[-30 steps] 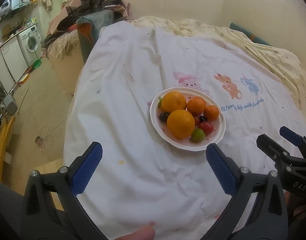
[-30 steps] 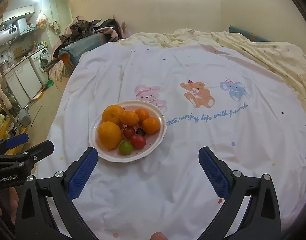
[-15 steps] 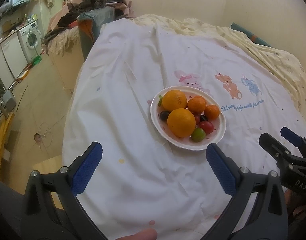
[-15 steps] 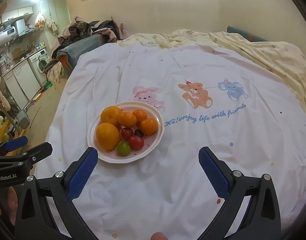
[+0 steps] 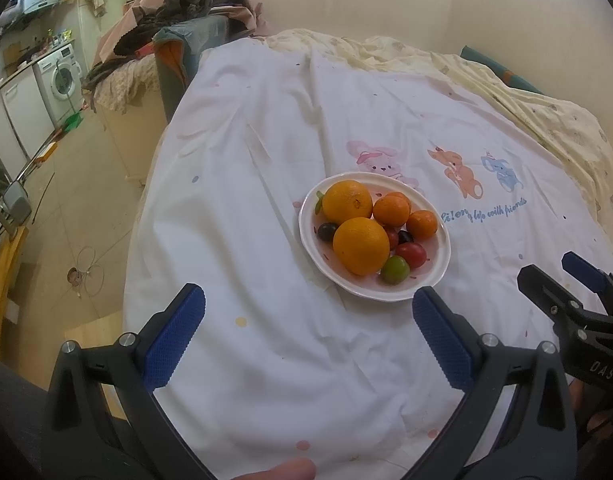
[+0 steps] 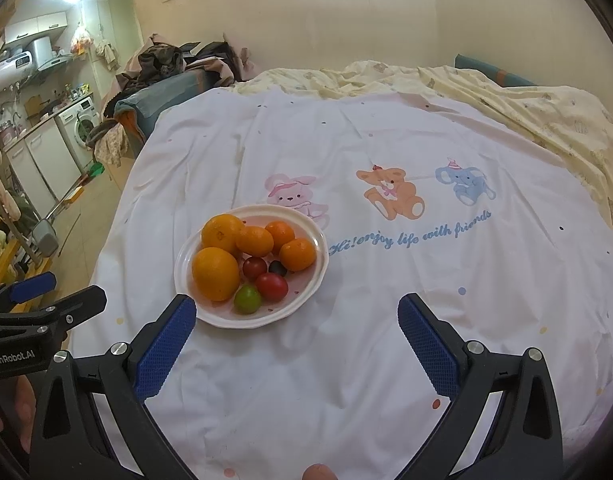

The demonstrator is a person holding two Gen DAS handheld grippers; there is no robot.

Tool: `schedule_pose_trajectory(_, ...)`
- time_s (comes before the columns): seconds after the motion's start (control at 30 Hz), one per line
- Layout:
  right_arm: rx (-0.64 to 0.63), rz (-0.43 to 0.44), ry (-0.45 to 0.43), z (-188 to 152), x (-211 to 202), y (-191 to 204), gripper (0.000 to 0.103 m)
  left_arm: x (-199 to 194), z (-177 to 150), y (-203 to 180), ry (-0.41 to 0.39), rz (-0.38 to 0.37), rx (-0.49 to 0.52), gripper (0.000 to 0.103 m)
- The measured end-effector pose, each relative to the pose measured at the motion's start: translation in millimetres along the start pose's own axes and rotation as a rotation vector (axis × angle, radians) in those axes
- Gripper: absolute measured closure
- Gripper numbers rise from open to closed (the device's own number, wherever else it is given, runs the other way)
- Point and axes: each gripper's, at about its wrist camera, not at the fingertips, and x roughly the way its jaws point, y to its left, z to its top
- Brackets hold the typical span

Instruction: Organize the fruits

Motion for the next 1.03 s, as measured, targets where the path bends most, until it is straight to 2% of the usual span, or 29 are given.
schedule_pose_trajectory(1.03, 0.015, 0.005, -0.002, 0.9, -1.7, -0.4, 0.0, -2.7, -0.9, 0.5, -0.004, -0.014, -0.005, 0.001)
